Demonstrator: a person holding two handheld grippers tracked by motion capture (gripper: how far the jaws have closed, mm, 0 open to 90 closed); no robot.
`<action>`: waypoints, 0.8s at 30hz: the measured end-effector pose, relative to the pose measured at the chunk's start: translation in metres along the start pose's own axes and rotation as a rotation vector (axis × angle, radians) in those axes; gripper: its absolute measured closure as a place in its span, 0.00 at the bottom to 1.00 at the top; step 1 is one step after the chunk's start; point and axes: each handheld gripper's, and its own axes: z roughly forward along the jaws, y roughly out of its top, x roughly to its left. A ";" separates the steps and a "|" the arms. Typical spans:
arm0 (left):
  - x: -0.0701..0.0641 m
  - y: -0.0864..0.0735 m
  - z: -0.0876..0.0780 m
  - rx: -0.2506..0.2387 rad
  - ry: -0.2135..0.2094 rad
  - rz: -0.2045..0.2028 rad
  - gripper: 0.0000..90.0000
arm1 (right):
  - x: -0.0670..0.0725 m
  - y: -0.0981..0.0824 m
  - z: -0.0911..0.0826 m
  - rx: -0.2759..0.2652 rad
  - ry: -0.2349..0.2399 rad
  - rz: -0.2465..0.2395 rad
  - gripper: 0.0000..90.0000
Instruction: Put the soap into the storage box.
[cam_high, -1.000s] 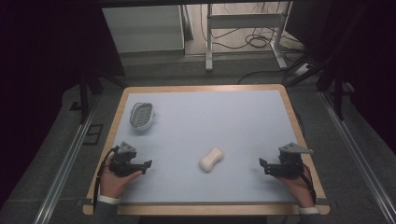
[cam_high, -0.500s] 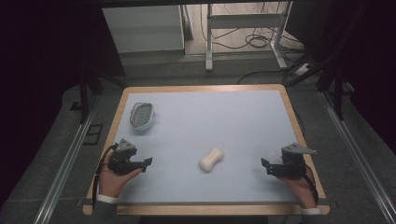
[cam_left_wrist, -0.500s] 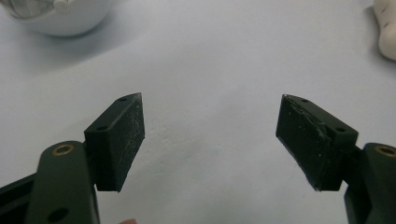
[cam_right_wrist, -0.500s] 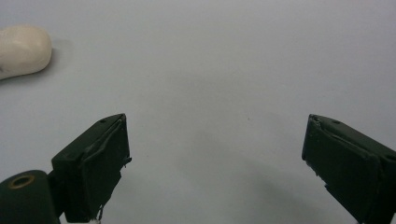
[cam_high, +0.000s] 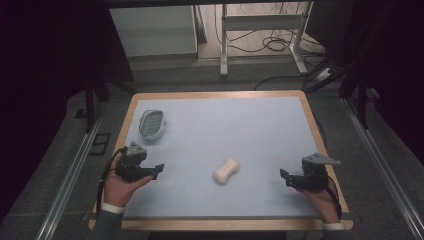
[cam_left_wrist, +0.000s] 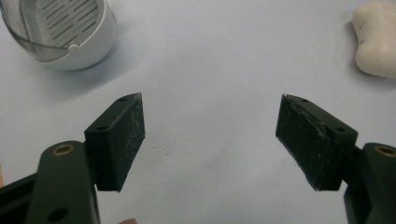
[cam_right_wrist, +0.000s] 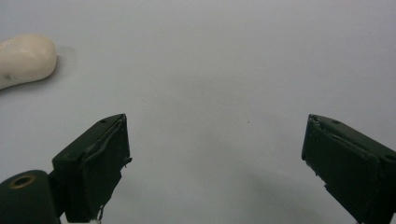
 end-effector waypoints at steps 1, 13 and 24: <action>-0.001 0.002 0.000 0.003 -0.004 0.000 0.27 | 0.000 0.000 0.000 0.002 0.002 -0.001 0.09; -0.022 0.023 -0.001 0.052 -0.032 0.074 0.27 | 0.000 -0.001 0.002 0.007 -0.006 -0.009 0.09; -0.042 0.045 0.012 0.102 -0.052 0.105 0.27 | 0.001 -0.001 0.002 0.006 -0.008 -0.014 0.09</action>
